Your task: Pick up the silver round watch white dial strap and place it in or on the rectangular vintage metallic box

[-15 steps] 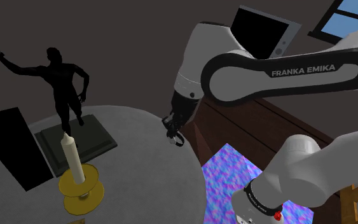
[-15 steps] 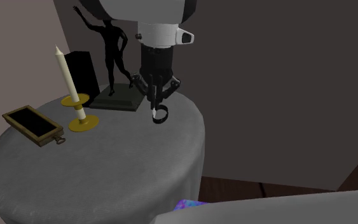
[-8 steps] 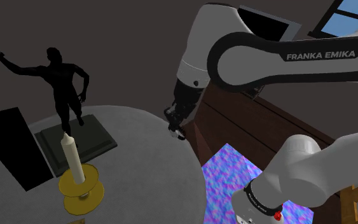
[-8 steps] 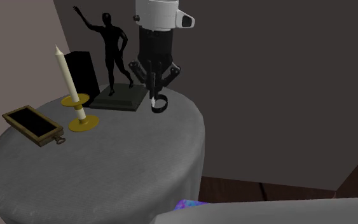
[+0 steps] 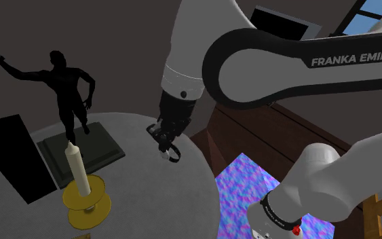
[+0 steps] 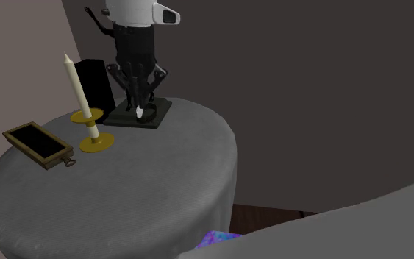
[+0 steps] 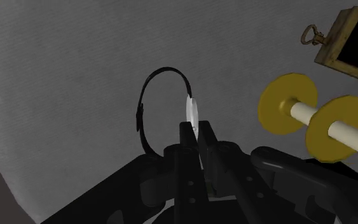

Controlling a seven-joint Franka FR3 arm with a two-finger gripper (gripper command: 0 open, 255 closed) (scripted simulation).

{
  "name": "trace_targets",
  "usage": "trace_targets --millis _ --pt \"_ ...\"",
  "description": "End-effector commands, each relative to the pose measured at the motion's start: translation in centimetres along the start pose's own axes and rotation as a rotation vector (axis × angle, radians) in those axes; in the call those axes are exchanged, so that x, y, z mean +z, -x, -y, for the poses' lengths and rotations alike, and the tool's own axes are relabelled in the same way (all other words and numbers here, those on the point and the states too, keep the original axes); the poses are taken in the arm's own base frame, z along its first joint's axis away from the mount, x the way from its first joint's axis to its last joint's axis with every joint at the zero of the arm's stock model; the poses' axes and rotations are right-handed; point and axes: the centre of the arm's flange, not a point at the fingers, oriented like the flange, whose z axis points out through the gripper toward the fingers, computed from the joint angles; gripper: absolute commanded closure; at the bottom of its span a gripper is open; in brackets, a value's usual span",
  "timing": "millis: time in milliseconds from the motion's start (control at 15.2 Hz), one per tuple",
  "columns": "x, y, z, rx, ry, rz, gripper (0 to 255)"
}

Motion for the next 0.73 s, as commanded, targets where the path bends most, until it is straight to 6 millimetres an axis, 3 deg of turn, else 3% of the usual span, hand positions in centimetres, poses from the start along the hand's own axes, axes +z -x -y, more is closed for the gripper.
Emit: trace_targets --millis 0,660 --pt "0.4 0.3 2.7 0.001 -0.001 0.0 255" --pt "0.9 0.8 15.9 0.001 -0.001 0.0 255"
